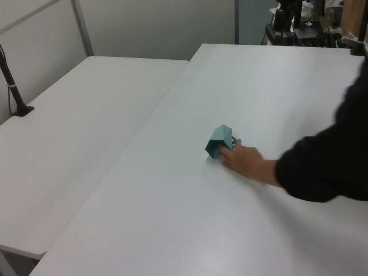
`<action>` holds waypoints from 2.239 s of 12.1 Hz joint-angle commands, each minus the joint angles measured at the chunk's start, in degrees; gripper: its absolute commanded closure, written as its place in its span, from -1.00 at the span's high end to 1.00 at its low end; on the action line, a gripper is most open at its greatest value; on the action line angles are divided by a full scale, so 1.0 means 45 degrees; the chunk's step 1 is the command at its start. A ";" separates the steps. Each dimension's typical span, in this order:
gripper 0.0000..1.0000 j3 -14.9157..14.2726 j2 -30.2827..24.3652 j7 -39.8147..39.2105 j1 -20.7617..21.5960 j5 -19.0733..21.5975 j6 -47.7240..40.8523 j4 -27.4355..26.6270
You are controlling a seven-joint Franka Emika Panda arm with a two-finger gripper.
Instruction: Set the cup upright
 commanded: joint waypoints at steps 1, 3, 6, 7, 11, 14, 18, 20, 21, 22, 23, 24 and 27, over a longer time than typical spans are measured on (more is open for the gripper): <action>1.00 0.0084 -0.0510 0.0029 0.0481 0.0418 -0.0384 -0.0069; 1.00 0.0085 -0.0513 0.0032 0.0468 0.0483 -0.0409 -0.0050; 1.00 0.0046 -0.0552 0.0032 0.0409 0.0502 -0.0603 0.0340; 1.00 0.0026 -0.0533 0.0013 0.0409 0.0541 -0.0662 0.0612; 1.00 0.0026 -0.0552 -0.0007 0.0409 0.0542 -0.1073 0.1044; 1.00 0.0026 -0.0533 0.0032 0.0390 0.0542 -0.1073 0.1044; 1.00 -0.0013 -0.0222 0.0419 0.0623 0.0600 -0.1073 0.1317; 1.00 -0.0013 0.0304 0.1685 0.1440 0.0581 -0.1053 0.1570; 1.00 0.0007 0.0597 0.2214 0.1870 0.0349 -0.1015 0.1862; 1.00 0.0045 0.1045 0.2664 0.2377 0.0250 -0.0995 0.2116; 1.00 0.0065 0.1397 0.3152 0.2885 -0.0138 -0.0995 0.2351; 1.00 0.0085 0.1788 0.3814 0.3412 -0.0896 -0.0975 0.2585; 1.00 0.0104 0.2959 0.5963 0.5111 -0.3318 -0.0917 0.2802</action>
